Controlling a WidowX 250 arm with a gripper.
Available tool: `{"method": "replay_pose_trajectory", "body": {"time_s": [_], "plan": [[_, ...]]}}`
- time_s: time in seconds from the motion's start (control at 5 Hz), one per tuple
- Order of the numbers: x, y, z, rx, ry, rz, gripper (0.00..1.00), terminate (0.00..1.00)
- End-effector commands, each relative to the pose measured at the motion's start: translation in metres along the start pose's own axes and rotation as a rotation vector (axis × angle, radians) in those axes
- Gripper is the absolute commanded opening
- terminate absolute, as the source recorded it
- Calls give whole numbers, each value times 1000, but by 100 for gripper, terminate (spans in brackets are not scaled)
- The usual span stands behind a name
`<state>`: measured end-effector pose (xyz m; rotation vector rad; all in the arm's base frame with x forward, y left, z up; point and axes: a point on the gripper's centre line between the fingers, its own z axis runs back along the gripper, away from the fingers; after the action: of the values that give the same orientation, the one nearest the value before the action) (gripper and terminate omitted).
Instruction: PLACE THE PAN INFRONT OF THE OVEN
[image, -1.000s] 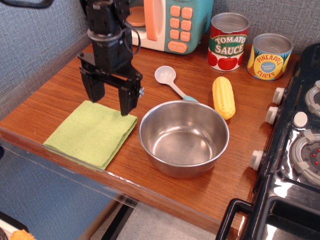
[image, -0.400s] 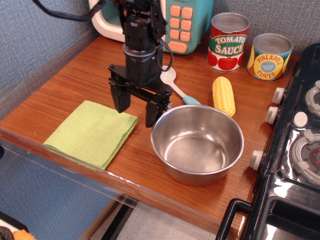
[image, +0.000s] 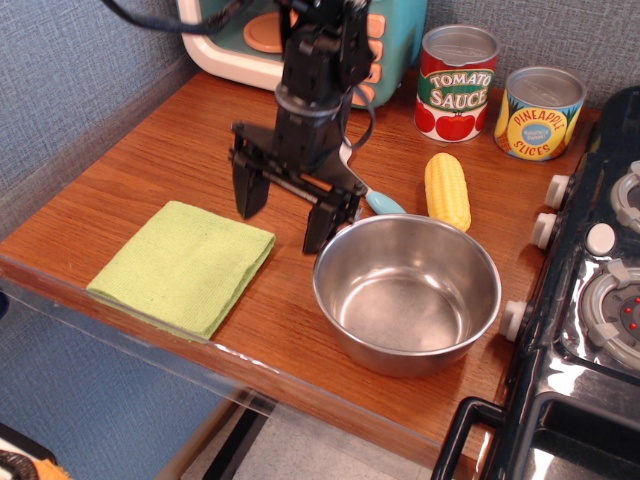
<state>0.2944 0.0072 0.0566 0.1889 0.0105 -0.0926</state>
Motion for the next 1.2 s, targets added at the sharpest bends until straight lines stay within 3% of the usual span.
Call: {"method": "replay_pose_trajectory", "body": {"time_s": [0.0,0.4,0.6,1.0], "plan": [[3,4,40,105,-73,46,100,0],[10,-30,24,-45,-110,-53,100,0],[12,-47,11,-85,-95,-81,100,0],[10,-48,-30,-66,-14,-97,100,0]]}}
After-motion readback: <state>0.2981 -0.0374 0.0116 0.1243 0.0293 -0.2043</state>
